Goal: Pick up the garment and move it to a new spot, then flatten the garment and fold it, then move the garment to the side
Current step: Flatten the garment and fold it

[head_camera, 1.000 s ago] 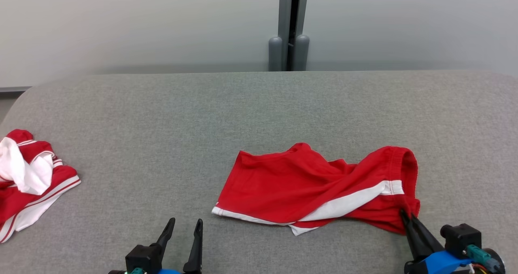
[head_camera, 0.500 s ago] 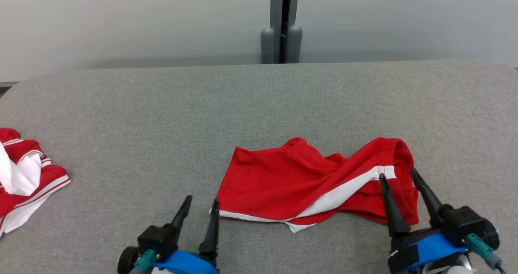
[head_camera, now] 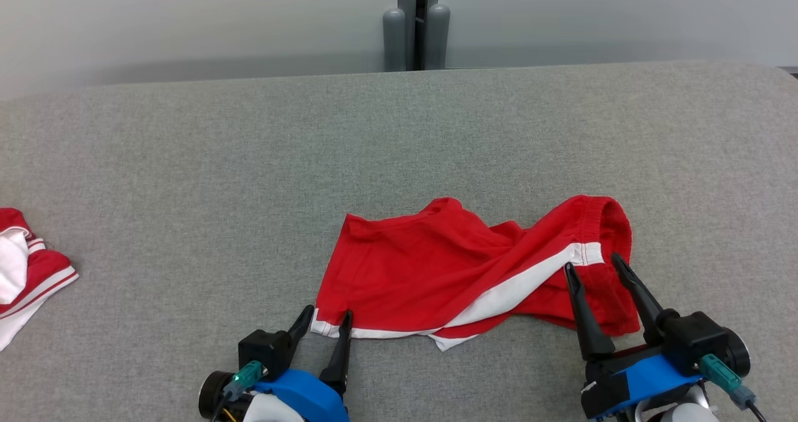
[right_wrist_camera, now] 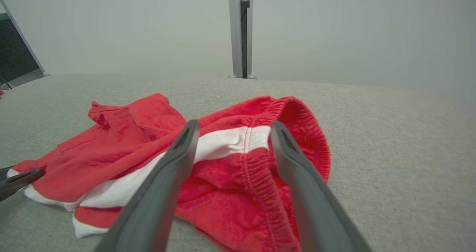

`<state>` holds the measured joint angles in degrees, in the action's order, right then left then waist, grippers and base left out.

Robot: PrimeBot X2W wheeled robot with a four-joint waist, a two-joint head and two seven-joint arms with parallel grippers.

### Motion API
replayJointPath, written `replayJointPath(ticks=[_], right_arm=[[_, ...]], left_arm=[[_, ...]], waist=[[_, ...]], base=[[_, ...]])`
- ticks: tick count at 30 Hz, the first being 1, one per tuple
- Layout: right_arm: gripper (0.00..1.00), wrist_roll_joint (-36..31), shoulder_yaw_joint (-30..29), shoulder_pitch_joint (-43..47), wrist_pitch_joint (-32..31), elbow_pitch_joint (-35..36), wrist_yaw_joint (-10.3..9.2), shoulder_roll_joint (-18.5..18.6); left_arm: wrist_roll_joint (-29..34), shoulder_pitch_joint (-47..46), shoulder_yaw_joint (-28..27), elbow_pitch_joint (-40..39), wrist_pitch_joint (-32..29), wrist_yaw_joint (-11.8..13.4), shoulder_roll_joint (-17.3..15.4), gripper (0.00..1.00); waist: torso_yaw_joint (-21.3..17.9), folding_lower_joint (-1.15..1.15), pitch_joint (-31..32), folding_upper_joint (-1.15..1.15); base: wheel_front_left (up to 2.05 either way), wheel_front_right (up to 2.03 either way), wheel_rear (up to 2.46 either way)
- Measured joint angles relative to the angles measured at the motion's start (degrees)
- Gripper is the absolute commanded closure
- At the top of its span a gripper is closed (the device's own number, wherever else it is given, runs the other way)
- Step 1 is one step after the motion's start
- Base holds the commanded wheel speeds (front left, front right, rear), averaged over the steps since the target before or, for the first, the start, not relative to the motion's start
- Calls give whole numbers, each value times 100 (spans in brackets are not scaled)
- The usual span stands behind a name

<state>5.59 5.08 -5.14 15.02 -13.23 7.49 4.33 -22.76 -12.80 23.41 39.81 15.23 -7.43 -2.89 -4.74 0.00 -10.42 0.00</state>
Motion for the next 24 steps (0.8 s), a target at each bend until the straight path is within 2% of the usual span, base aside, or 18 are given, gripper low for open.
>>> replayJointPath(ticks=[3,6,7,8,17,24], right_arm=[[0,0,-11,-5,0,2,0,-14],[0,0,-29,-5,0,5,0,-23],[0,0,-30,-5,0,5,0,-25],[0,1,-31,-7,0,4,0,-30],[0,68,-54,-12,0,-103,0,-47],[0,110,-44,89,0,-327,0,-64]], left_arm=[[-27,-76,102,112,9,0,-5,0],[-49,-131,164,135,9,0,-13,55],[-55,-133,170,101,7,0,-18,75],[-55,-133,174,57,1,0,-21,100],[11,101,-159,-793,-8,0,-34,100],[62,604,-234,-971,-9,0,-31,100]], waist=[[-13,0,-32,0],[-7,0,-47,0],[0,0,-51,0],[9,0,-52,0],[304,0,136,0],[719,0,389,0]], base=[[0,0,0],[0,0,0],[0,0,0],[0,0,0],[0,0,0],[0,0,0]])
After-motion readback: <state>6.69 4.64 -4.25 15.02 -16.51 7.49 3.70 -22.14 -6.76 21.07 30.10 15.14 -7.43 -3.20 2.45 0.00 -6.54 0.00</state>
